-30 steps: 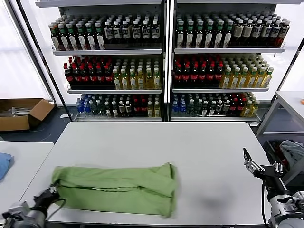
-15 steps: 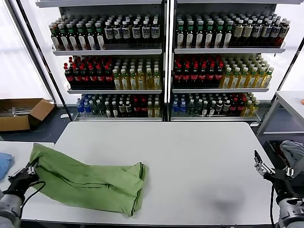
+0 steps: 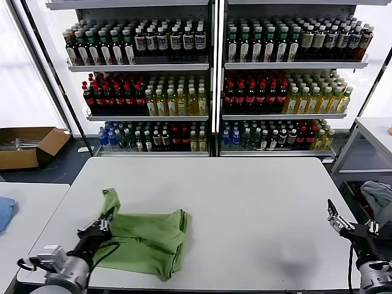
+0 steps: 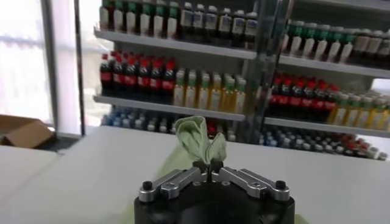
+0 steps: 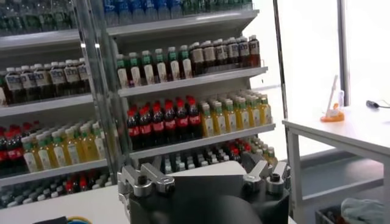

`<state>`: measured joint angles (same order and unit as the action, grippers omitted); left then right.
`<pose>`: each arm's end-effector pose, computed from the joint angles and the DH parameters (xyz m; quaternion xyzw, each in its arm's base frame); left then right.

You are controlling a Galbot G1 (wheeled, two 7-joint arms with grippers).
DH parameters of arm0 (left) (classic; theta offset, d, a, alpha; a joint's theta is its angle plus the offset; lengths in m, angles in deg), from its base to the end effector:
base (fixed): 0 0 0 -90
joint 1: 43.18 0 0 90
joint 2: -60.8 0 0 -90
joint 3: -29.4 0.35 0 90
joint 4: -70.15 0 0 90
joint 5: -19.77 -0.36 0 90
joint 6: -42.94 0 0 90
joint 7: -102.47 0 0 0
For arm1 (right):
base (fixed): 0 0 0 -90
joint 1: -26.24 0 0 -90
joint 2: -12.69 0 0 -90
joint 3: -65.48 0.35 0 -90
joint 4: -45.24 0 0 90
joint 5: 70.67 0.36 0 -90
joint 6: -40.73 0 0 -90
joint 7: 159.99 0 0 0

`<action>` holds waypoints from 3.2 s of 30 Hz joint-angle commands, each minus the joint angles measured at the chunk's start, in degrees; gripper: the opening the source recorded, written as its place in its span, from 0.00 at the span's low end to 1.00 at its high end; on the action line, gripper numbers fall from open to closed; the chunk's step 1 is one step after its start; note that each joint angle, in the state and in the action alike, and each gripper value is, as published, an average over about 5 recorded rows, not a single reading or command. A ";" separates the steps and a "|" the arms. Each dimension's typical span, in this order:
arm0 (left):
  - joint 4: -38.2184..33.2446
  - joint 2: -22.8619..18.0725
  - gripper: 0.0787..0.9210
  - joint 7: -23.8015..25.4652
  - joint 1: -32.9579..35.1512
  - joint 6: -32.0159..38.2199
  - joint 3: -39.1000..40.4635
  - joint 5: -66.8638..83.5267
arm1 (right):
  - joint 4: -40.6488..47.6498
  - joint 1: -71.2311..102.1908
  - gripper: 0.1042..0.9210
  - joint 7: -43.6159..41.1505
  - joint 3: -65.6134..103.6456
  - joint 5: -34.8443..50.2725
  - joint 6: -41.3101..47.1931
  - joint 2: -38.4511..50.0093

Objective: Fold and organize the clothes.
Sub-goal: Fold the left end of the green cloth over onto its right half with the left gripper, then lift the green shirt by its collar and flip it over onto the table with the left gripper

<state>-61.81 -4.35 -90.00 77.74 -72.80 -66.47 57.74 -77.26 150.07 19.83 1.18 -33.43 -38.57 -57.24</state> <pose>0.1834 0.0708 -0.2120 -0.0348 -0.9835 0.0779 0.1595 0.1705 -0.1774 -0.2369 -0.0695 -0.9947 -0.0653 0.0378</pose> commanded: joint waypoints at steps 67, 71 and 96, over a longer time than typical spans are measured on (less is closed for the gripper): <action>23.13 -7.67 0.88 8.44 -4.77 1.34 1.84 -6.46 | 0.84 2.60 0.88 -2.15 -4.99 -8.10 -3.40 -3.41; 23.81 -7.89 0.83 8.83 -4.31 1.95 1.73 -6.36 | 0.65 2.54 0.88 -2.07 -4.77 -8.15 -3.35 -3.39; 24.31 0.64 0.08 7.60 -2.41 5.80 -20.55 5.83 | -0.87 1.73 0.88 -1.68 -7.65 -10.81 -2.78 -5.34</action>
<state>-38.31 -9.81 -82.08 74.37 -67.62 -71.75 55.13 -77.91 151.87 18.09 -5.37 -43.46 -41.38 -61.95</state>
